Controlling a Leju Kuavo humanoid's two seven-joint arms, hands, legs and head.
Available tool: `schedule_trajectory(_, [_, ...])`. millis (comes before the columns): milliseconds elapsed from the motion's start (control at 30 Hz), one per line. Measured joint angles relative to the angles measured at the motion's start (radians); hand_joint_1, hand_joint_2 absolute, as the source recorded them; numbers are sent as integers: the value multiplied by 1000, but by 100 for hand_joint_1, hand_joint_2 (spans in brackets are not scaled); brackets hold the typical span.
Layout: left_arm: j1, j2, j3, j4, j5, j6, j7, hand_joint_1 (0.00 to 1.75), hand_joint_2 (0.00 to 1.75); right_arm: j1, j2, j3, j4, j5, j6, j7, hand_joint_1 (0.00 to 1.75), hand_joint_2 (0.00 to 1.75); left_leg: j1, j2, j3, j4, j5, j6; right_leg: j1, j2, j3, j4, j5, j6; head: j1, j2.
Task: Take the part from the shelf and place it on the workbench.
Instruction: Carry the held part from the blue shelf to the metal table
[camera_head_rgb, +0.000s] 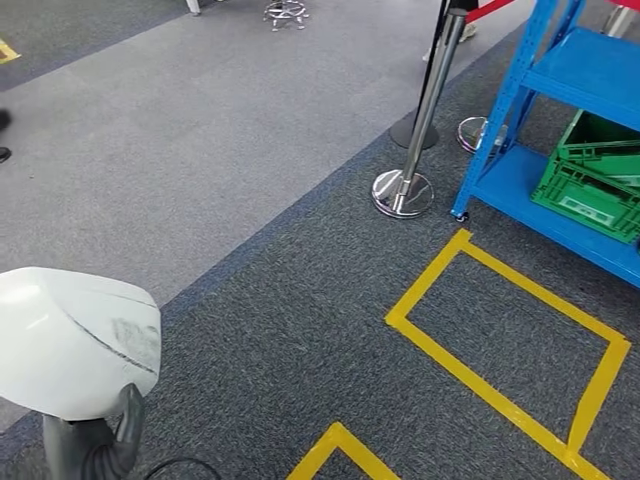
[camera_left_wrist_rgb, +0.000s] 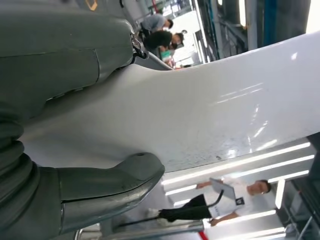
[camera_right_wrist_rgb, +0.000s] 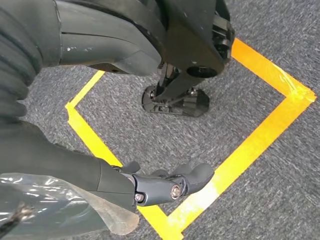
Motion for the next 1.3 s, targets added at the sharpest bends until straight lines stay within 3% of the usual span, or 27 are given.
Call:
schedule_trajectory(67, [-8,0,-16,8,-3,9,0,175,175,-2,-2,-10,-2,2,5,0,0,175,0,-20,-5,-4,7,13,-3,-7,7,-2,-2,13,0,0])
schedule_trajectory(133, [-14,1,-28,13,-4,14,0,175,175,-3,-4,-17,-4,5,7,0,0,175,4,-39,-4,-15,17,28,-5,33,-9,33,-31,21,5,0])
schedule_trajectory(200, [-21,2,-36,17,-3,17,0,175,175,-1,-6,-24,-6,8,8,0,0,175,5,-58,-5,-20,23,38,-5,93,-69,154,-94,21,13,0])
schedule_trajectory(233, [-23,2,-40,20,-2,18,0,175,175,1,-7,-26,-6,10,9,0,0,175,3,-70,-7,-19,24,40,-4,108,-107,228,-122,21,14,0])
schedule_trajectory(267, [-24,3,-43,22,-2,19,0,175,175,4,-7,-29,-6,12,9,0,0,175,2,-82,-7,-19,24,41,-3,114,-137,281,-134,20,15,0])
schedule_trajectory(300, [-24,3,-47,25,-3,21,0,175,175,5,-8,-30,-6,14,9,0,0,175,1,-96,-7,-19,24,41,-3,116,-151,296,-124,19,14,0])
schedule_trajectory(333, [-25,4,-50,27,-3,23,0,175,175,6,-8,-32,-6,16,9,0,0,175,0,-111,-5,-18,24,41,-3,119,-144,269,-94,18,15,0])
schedule_trajectory(367, [-25,5,-52,29,-4,25,0,175,175,6,-9,-34,-6,17,9,0,0,175,0,-125,-4,-17,24,40,-4,129,-122,208,-51,16,15,0])
schedule_trajectory(400, [-25,5,-54,30,-5,27,0,175,175,6,-10,-35,-6,18,10,0,0,175,0,-138,-4,-14,23,39,-5,154,-95,137,-12,14,15,0])
schedule_trajectory(433, [-27,6,-54,31,-5,28,0,175,175,6,-11,-38,-6,19,10,0,0,175,0,-152,-7,-9,21,35,-8,178,-68,74,12,11,14,0])
schedule_trajectory(500, [-28,7,-55,32,-6,29,0,175,175,7,-13,-41,-6,20,10,0,0,175,1,-176,-18,1,21,24,-9,207,-42,18,25,7,14,0])
schedule_trajectory(567, [-27,8,-56,33,-7,29,0,175,175,6,-14,-43,-6,20,11,-1,0,175,5,-198,-30,5,26,12,-8,187,-37,15,26,-1,14,0])
schedule_trajectory(600, [-26,9,-56,33,-7,30,0,175,175,5,-15,-44,-6,21,11,-1,0,175,4,-188,-35,13,21,7,-9,174,-36,12,29,-6,13,0])
schedule_trajectory(633, [-28,10,-56,33,-8,30,0,175,175,4,-15,-44,-6,21,11,-1,0,175,4,-164,-46,36,5,1,-10,159,-35,9,31,-12,10,0])
schedule_trajectory(700, [-32,12,-57,35,-11,31,0,175,175,3,-16,-46,-7,24,11,-2,0,175,5,-100,-90,140,-60,-11,-8,126,-35,6,33,-19,4,0])
schedule_trajectory(767, [-36,14,-60,37,-15,34,0,175,175,4,-16,-51,-7,29,11,-2,0,175,11,-75,-139,260,-116,-20,-5,91,-40,6,31,-21,2,0])
schedule_trajectory(800, [-36,16,-61,38,-16,35,0,175,175,4,-17,-53,-7,32,11,-2,0,175,14,-72,-145,283,-119,-22,-5,75,-44,6,30,-21,2,0])
schedule_trajectory(833, [-36,17,-61,40,-18,37,0,175,175,3,-17,-55,-7,35,11,-2,0,175,16,-69,-130,266,-104,-23,-5,59,-47,6,30,-20,2,0])
schedule_trajectory(867, [-36,17,-62,41,-21,39,0,175,175,1,-17,-56,-7,36,11,-3,0,175,17,-61,-96,211,-77,-23,-5,44,-47,6,29,-19,2,0])
schedule_trajectory(933, [-37,19,-63,42,-26,41,0,175,175,-1,-16,-59,-7,40,11,-4,0,175,15,-20,-11,67,-32,-19,-2,20,-40,7,27,-12,2,0])
schedule_trajectory(967, [-37,19,-65,42,-28,42,0,175,175,-2,-16,-60,-7,42,11,-5,0,175,12,-5,15,20,-22,-13,0,11,-35,7,27,-7,4,0])
schedule_trajectory(1000, [-38,20,-67,43,-30,43,0,175,175,-3,-16,-61,-7,44,11,-6,0,175,8,4,24,-2,-20,-7,0,2,-31,8,27,-1,7,0])
schedule_trajectory(1067, [-36,21,-70,43,-35,46,0,175,175,-6,-16,-64,-8,49,11,-8,0,175,2,-14,17,-5,-15,6,-2,-13,-27,5,30,12,11,0])
schedule_trajectory(1100, [-34,22,-71,43,-37,47,0,175,175,-7,-15,-66,-8,51,12,-9,0,175,2,-24,15,-8,-11,14,-5,-5,-28,8,25,18,11,0])
schedule_trajectory(1167, [-33,23,-74,43,-40,48,0,175,175,-8,-14,-68,-9,54,12,-11,0,175,6,-42,16,-17,-2,27,-7,41,-47,46,-6,24,15,0])
schedule_trajectory(1233, [-34,23,-76,44,-44,49,0,175,175,-5,-13,-69,-9,56,14,-12,0,175,5,-62,13,-18,2,35,-7,96,-112,182,-73,22,20,0])
schedule_trajectory(1300, [-34,24,-77,45,-46,49,0,175,175,-2,-13,-71,-9,58,15,-13,0,175,0,-90,12,-18,3,37,-3,114,-174,302,-107,17,22,0])
